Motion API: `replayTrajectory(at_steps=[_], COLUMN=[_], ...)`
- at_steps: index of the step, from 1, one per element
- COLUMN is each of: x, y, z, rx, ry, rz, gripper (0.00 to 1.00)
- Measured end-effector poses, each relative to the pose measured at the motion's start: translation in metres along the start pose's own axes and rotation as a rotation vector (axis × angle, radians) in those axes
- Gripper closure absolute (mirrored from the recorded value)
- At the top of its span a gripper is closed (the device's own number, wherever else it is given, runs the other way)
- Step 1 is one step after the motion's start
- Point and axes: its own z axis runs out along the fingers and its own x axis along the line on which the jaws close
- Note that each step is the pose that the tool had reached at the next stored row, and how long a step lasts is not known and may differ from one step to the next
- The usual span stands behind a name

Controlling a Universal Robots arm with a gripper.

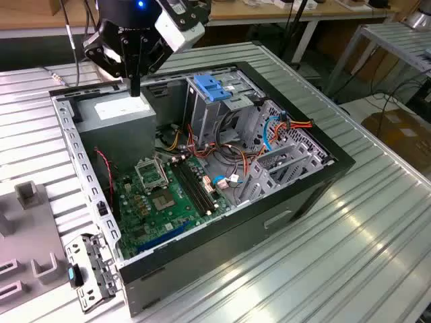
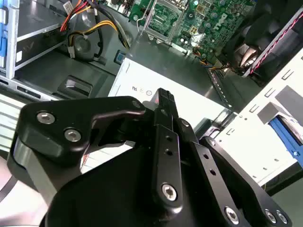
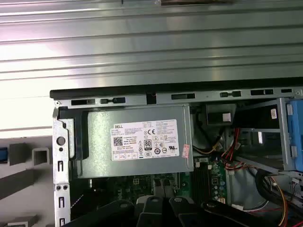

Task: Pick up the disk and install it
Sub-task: 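Reach for the disk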

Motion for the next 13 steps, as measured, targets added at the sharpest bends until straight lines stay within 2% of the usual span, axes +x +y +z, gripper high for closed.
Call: replayTrajectory(at_steps=[5, 12, 13], x=[0.0055, 0.0205, 0.0250], y=[-0.0004, 0.0009, 0.0014], z=[-0.0002, -0.0005, -0.0006], rx=[0.0001, 0.0001, 0.0001], ry=[0.0001, 0.0001, 0.0001], rz=[0.000, 0.000, 0.000], gripper=[0.89, 0.89, 0.89])
